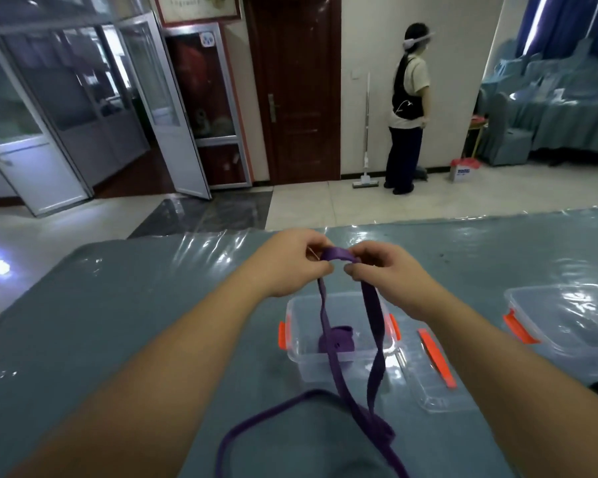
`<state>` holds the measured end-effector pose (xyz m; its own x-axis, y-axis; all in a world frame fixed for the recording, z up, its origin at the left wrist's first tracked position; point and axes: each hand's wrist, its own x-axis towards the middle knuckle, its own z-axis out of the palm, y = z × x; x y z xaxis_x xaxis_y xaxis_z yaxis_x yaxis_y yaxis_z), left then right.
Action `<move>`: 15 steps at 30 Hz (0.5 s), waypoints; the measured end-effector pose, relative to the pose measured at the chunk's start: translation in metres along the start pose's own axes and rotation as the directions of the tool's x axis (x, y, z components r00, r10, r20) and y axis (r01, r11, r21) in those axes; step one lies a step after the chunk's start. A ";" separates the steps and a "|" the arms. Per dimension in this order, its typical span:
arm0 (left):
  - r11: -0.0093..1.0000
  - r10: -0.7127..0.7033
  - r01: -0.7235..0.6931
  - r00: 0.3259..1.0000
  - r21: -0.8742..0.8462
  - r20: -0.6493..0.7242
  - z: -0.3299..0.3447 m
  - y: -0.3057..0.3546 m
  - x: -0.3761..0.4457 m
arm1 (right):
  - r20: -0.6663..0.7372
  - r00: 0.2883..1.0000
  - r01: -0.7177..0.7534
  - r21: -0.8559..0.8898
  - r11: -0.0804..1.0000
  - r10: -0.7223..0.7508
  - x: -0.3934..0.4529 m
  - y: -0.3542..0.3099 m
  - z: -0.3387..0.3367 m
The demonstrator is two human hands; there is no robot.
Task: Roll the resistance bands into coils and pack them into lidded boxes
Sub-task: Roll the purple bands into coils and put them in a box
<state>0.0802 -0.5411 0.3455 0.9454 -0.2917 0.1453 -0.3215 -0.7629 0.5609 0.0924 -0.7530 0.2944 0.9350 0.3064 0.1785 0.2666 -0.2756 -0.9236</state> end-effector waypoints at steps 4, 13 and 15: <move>0.972 0.025 -0.059 0.988 -0.226 -0.153 -0.018 0.016 0.006 | -0.037 0.998 0.050 0.170 0.984 -0.044 0.002 -0.033 -0.016; 0.824 0.079 -0.304 0.897 -0.477 -0.436 -0.064 0.081 0.012 | -0.142 0.982 0.177 0.422 0.889 -0.128 0.011 -0.115 -0.029; 0.826 0.124 -0.354 0.874 -0.440 -0.470 -0.073 0.090 0.013 | -0.110 0.986 0.164 0.479 0.862 -0.127 0.010 -0.130 -0.032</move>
<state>0.0674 -0.5712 0.4573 0.8110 -0.0780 0.5798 -0.5767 -0.2731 0.7699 0.0749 -0.7429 0.4267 0.9135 0.2373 0.3305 0.2715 0.2494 -0.9296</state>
